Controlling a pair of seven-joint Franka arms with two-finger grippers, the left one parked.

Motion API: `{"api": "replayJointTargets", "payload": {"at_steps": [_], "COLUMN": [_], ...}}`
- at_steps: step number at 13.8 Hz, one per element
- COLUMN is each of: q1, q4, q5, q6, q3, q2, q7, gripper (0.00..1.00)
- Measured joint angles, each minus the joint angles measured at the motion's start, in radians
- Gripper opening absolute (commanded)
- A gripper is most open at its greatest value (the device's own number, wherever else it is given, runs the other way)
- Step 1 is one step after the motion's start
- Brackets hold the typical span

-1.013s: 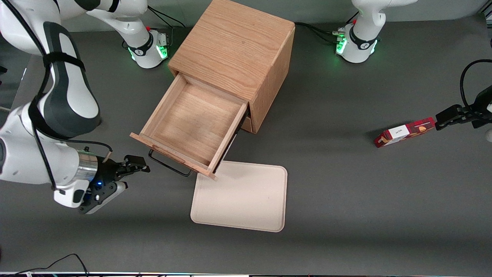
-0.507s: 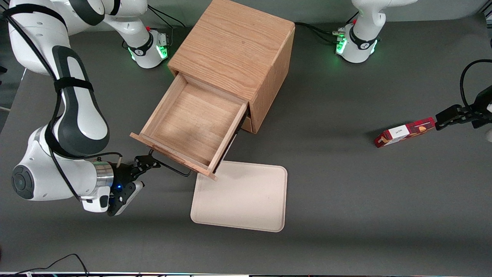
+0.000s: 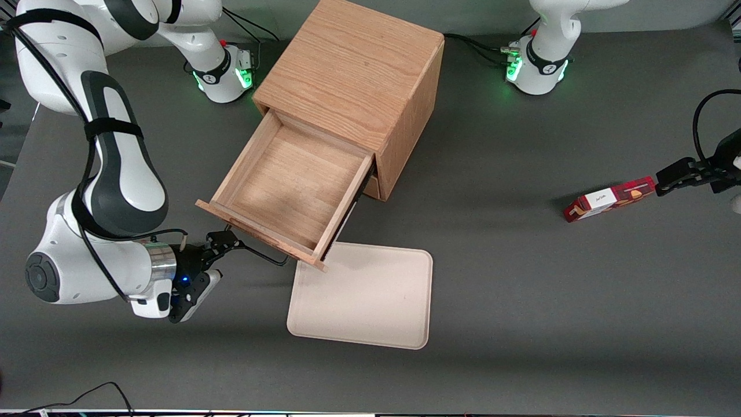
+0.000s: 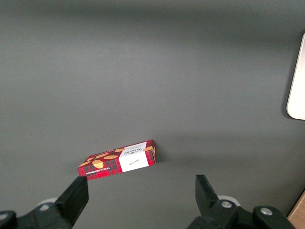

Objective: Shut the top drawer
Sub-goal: 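Move the right gripper to the front of the open drawer, then push the drawer front with the right gripper into the cabinet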

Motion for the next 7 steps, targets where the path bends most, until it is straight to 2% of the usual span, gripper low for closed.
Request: {"api": "replayJointTargets", "payload": {"at_steps": [7], "q1": [0.004], "q4": [-0.009], "q5": [0.003], "q6": [-0.012], "q3": [0.024], "q2": [0.013], "q7": [0.0], "gripper": [1.0]}}
